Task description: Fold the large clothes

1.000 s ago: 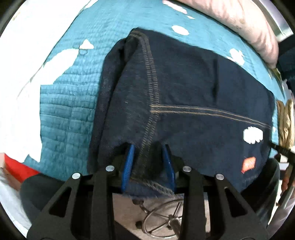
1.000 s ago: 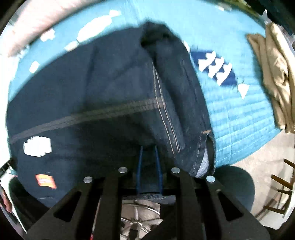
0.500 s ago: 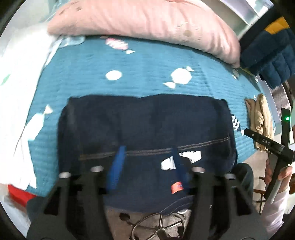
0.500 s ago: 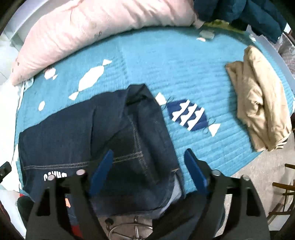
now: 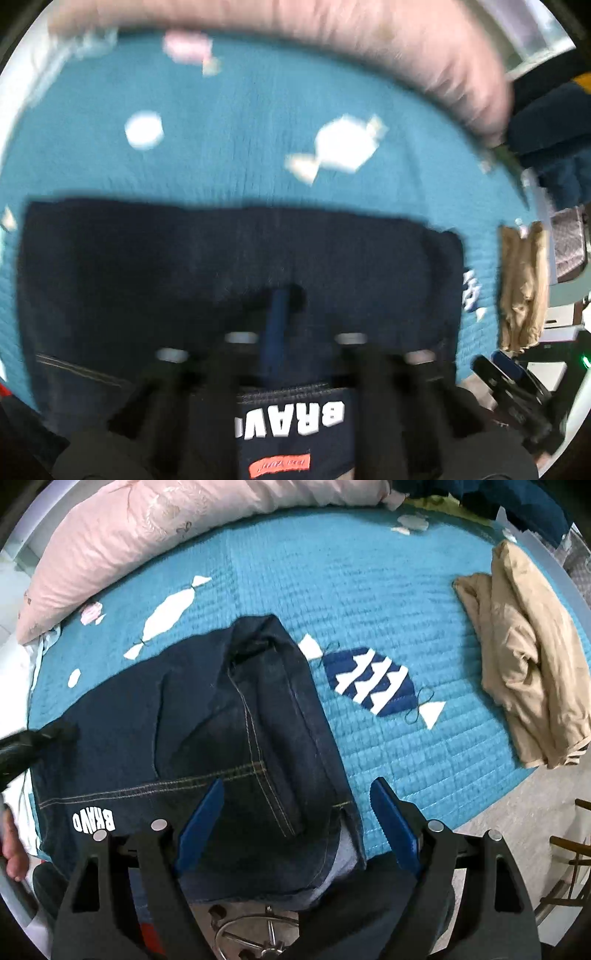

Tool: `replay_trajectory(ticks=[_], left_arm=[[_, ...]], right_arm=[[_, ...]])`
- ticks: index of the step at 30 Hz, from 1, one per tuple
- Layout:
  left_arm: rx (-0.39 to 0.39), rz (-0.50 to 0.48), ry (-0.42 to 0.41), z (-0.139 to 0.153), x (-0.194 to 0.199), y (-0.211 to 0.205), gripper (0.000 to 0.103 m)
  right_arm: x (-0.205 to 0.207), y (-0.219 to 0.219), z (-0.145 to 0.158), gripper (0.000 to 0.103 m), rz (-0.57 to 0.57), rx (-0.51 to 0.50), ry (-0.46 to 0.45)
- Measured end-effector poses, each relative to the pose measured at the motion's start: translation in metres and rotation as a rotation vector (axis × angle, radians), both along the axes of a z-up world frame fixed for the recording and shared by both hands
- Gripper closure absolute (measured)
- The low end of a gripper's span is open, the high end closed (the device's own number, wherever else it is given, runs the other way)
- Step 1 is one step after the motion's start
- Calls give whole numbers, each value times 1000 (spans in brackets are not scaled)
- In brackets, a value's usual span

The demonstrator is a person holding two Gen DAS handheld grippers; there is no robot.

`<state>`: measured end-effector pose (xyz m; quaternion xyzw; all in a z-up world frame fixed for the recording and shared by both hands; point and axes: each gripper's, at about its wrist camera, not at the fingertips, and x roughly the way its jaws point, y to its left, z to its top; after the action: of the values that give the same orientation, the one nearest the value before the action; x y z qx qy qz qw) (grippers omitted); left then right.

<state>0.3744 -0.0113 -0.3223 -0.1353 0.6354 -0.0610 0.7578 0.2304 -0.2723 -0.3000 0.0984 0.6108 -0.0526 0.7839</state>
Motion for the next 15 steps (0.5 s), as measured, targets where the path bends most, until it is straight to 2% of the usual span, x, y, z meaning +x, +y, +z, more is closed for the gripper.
replay_trajectory(ticks=[1, 3, 6, 11, 13, 15], left_arm=[[36, 6, 23, -21, 5, -2, 103], [25, 24, 42, -45, 8, -1, 103], [39, 3, 34, -28, 5, -2, 103], [97, -64, 4, 14, -29, -1, 103], [94, -88, 26, 17, -47, -4, 103], [84, -114, 58, 5, -61, -10, 103]], right_arm=[[0, -1, -3, 25, -4, 4, 5], [1, -2, -9, 25, -13, 6, 22], [0, -5, -11, 25, -16, 9, 28], [-3, -6, -5, 25, -18, 3, 10], [-5, -5, -5, 25, -19, 2, 6], [-6, -3, -6, 25, -20, 0, 11]])
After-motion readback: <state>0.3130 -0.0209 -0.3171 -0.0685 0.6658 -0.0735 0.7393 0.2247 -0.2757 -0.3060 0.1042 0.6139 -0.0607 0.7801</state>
